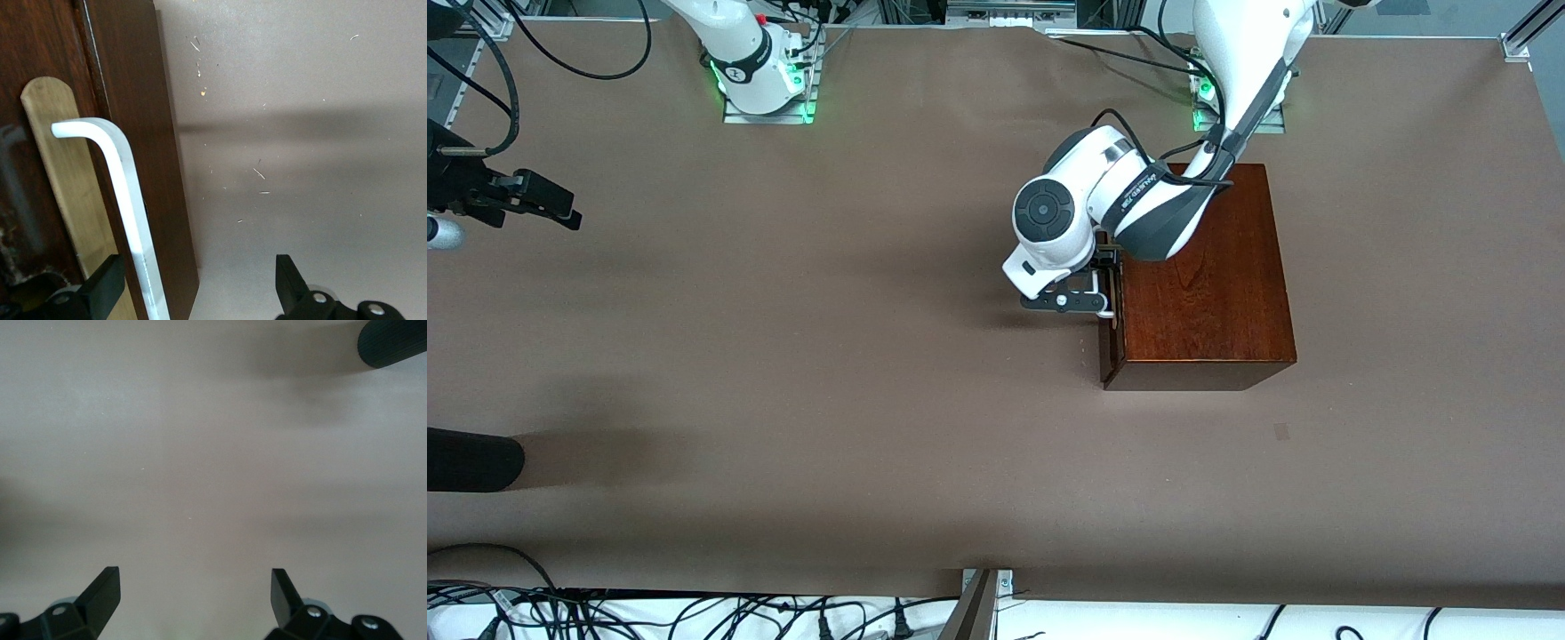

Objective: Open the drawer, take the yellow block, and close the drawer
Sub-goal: 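Close the left gripper on the white drawer handle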

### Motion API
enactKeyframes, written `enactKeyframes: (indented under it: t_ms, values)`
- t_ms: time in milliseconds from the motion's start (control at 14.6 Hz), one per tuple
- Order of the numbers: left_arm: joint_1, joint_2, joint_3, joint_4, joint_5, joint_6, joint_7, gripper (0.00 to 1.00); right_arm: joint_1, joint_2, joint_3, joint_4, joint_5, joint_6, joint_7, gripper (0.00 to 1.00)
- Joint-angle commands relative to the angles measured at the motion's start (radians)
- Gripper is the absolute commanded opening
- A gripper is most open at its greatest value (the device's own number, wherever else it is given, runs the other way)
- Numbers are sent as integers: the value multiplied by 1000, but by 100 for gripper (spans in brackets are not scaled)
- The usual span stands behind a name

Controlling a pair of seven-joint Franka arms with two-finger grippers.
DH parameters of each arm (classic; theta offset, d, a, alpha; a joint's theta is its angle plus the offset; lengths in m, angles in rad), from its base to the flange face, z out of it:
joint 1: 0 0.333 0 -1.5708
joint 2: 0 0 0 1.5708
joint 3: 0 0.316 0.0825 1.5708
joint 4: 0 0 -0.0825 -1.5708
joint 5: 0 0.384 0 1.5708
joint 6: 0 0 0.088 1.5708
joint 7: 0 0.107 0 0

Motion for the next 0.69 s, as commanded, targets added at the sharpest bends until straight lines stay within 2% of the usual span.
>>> enactKeyframes:
  t_ms: [0,618]
  values:
    - [-1,0,-2,4,29,-18,-16,100,-9,-4,4,9,4,-3,5,100]
    - [-7,25,-3,9,16,-7,-42,100,-9,-4,4,9,4,-3,5,100]
